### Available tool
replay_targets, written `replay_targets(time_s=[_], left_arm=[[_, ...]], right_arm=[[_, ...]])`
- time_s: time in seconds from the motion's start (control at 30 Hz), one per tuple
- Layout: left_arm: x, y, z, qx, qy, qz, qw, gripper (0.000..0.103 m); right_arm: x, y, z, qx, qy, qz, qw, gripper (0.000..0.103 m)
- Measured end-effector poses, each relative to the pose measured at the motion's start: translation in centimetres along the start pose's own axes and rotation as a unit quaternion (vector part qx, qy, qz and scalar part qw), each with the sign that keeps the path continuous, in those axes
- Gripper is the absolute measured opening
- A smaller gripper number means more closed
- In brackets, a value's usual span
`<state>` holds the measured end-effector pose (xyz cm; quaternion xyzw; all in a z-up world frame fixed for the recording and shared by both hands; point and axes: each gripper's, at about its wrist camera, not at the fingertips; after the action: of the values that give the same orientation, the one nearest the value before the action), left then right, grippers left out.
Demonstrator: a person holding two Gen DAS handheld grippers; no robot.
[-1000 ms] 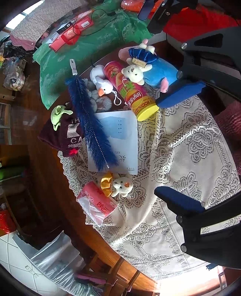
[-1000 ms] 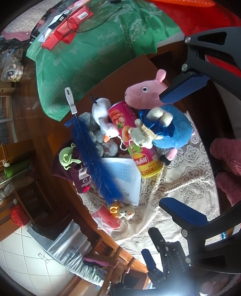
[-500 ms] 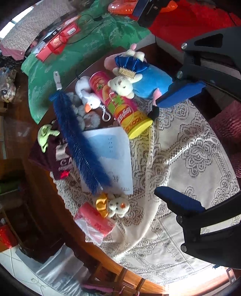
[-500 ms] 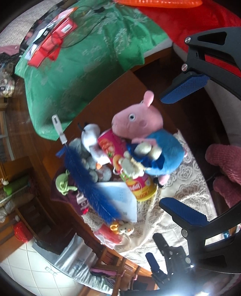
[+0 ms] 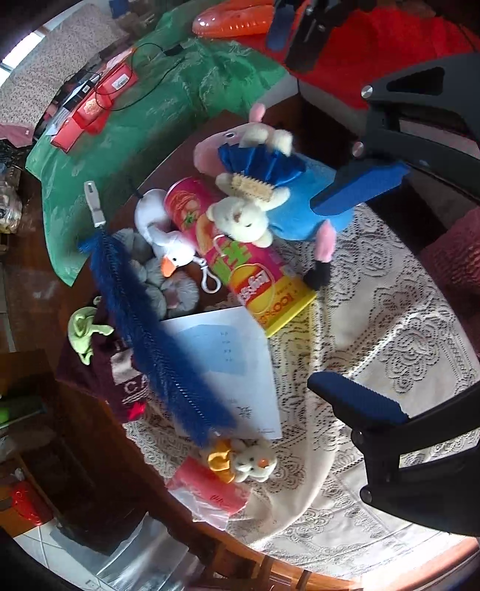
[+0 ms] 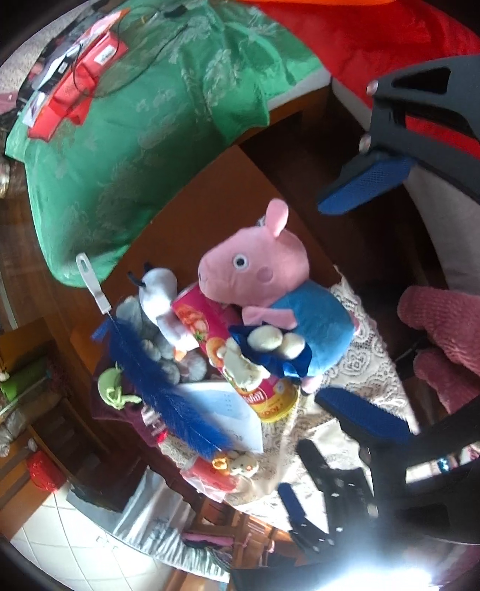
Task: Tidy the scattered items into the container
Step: 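Reach the right tool to the white teddy bear in blue dress and close on it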
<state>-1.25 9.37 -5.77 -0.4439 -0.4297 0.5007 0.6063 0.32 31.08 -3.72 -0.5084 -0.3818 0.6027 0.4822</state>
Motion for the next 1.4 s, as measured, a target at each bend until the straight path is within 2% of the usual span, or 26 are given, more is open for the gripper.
replay_targets(time_s=[0.1,0.27,0.3,0.37,0.4,0.43,0.73,0.83,0.87,0.93,0.97,1.03,1.1,1.17,1.2,1.23,1.33,1.37,1.4], left_arm=[[-0.8,1.0,0.9,-0.002,-0.012,-0.009,0.9999,0.087],[-0.5,2.7,2.1,0.002,0.004,-0.028,0.9996,0.087],[-0.2,3.0,2.1,0.001,0.008,-0.032,0.9995,0.081],[0.4,3.6,2.2,-0.002,0.019,-0.039,0.9991,0.073],[0.7,4.0,2.2,-0.004,0.027,-0.041,0.9988,0.072],[1.1,4.3,2.3,-0.007,0.035,-0.042,0.9985,0.072],[2.8,6.4,3.1,-0.019,0.060,-0.072,0.9954,0.072],[3.1,7.4,3.4,-0.023,0.068,-0.071,0.9949,0.069],[3.1,7.6,3.5,-0.024,0.070,-0.073,0.9946,0.064],[3.1,7.9,3.7,-0.025,0.067,-0.083,0.9940,0.064],[3.1,8.0,3.7,-0.024,0.068,-0.089,0.9935,0.062],[3.3,8.2,3.8,-0.025,0.071,-0.106,0.9915,0.048],[3.7,8.2,3.8,-0.023,0.078,-0.116,0.9900,0.025],[4.2,8.1,3.7,-0.019,0.087,-0.121,0.9887,0.021],[4.4,8.0,3.7,-0.015,0.089,-0.121,0.9885,0.016],[4.4,7.8,3.7,-0.012,0.089,-0.121,0.9886,0.016],[3.8,6.7,3.7,0.000,0.082,-0.119,0.9895,0.015],[3.5,6.2,3.7,0.003,0.078,-0.120,0.9897,0.006],[3.2,5.8,3.7,0.007,0.074,-0.121,0.9898,0.006]], right_arm=[[-0.2,0.7,0.4,0.000,0.001,0.016,1.000,0.081],[-0.4,2.4,1.4,-0.001,0.010,0.032,0.999,0.081],[-0.3,2.7,1.5,0.000,0.013,0.031,0.999,0.080],[-0.2,3.3,1.9,0.003,0.016,0.037,0.999,0.070],[-0.1,3.5,2.1,0.002,0.020,0.047,0.999,0.052],[0.1,3.8,2.2,0.000,0.025,0.053,0.998,0.048],[0.6,5.8,2.9,-0.022,0.036,0.084,0.996,0.048],[0.9,6.7,3.2,-0.030,0.042,0.096,0.994,0.048],[1.0,7.0,3.3,-0.033,0.044,0.100,0.994,0.048],[1.2,7.6,3.6,-0.038,0.048,0.108,0.992,0.048],[1.2,7.9,3.7,-0.041,0.048,0.110,0.992,0.048],[0.9,8.7,3.8,-0.045,0.044,0.113,0.992,0.048],[0.6,9.2,4.0,-0.046,0.038,0.121,0.991,0.048],[0.2,9.5,4.2,-0.047,0.033,0.128,0.990,0.045],[0.1,9.6,4.3,-0.046,0.033,0.130,0.990,0.030],[0.0,9.5,4.3,-0.043,0.033,0.130,0.990,0.022],[-0.3,8.9,4.5,-0.037,0.031,0.138,0.989,0.020],[-0.5,8.6,4.5,-0.036,0.028,0.142,0.989,0.020],[-0.9,8.3,4.6,-0.034,0.023,0.145,0.989,0.020]])
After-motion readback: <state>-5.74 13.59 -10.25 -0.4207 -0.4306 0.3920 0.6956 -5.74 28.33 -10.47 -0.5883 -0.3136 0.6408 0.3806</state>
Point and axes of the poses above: each gripper's, at about its wrist camera, not at the fingertips, and y roughly the way its jaws point, x to its right, z to its top, and after that the axes turned 1 degree about -z, right-handed
